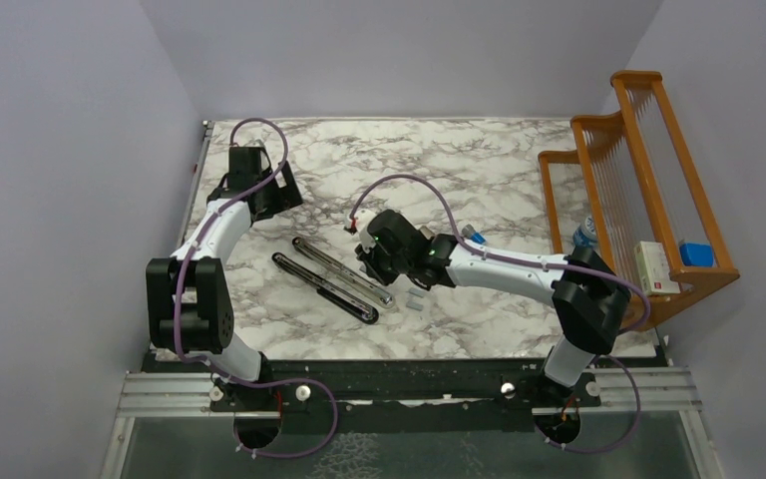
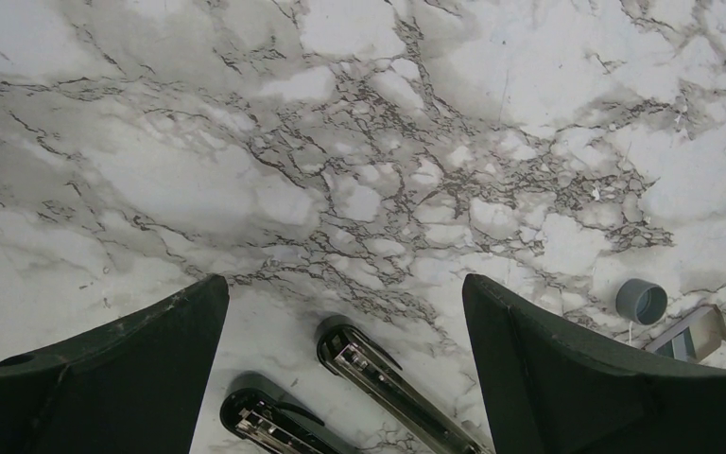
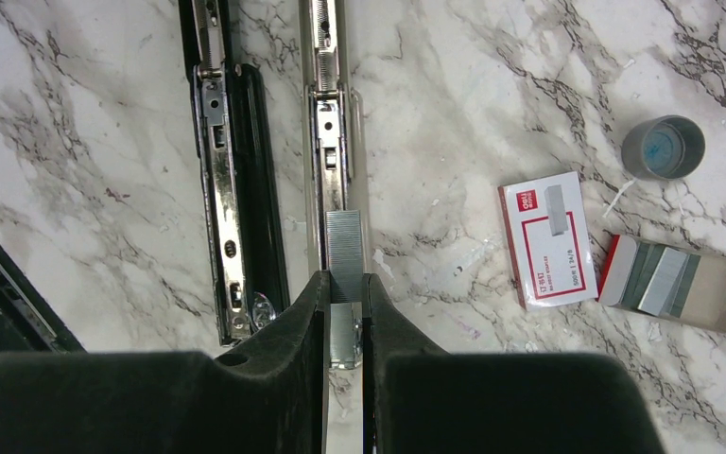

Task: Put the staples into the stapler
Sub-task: Install the staple into the stapler.

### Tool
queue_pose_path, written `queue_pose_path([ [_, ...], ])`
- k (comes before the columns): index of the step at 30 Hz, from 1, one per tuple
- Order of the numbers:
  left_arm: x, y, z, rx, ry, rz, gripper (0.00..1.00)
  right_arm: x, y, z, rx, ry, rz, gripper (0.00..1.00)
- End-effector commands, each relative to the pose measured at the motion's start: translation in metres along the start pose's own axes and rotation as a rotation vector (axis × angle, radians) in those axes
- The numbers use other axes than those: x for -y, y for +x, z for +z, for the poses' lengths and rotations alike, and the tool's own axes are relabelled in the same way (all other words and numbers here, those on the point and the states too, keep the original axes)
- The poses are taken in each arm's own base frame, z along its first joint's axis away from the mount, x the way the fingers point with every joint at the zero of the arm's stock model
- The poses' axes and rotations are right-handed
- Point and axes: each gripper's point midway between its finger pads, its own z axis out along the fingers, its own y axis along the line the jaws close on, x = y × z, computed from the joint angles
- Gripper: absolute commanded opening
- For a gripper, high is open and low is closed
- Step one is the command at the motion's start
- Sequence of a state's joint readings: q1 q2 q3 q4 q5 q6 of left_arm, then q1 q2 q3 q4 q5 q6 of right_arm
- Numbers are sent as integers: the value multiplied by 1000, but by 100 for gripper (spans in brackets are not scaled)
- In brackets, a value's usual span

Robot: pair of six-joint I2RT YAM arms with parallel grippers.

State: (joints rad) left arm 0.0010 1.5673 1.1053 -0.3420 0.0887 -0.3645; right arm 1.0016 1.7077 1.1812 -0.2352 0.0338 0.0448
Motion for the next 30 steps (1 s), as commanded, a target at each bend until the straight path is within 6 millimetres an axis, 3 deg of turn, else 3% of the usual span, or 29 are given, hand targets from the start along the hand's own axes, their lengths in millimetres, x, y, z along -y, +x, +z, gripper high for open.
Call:
queue_pose_path([
  [1,-6,-19,-13,61,-41,-12,98,3,0,3,-21,34,0,16],
  [12,-1,-55,-21,123,-54,-52,99,-1,-1,2,-7,18,23,16],
  [18,-7,-56,-20,130,-85,-47,99,-2,0,3,-11,15,22,16],
  [23,-16,-44,-16,112,-110,-25,99,-3,1,3,-17,21,25,15],
  [30,-10,-39,-12,92,-72,-17,99,-3,1,3,-21,25,24,15],
])
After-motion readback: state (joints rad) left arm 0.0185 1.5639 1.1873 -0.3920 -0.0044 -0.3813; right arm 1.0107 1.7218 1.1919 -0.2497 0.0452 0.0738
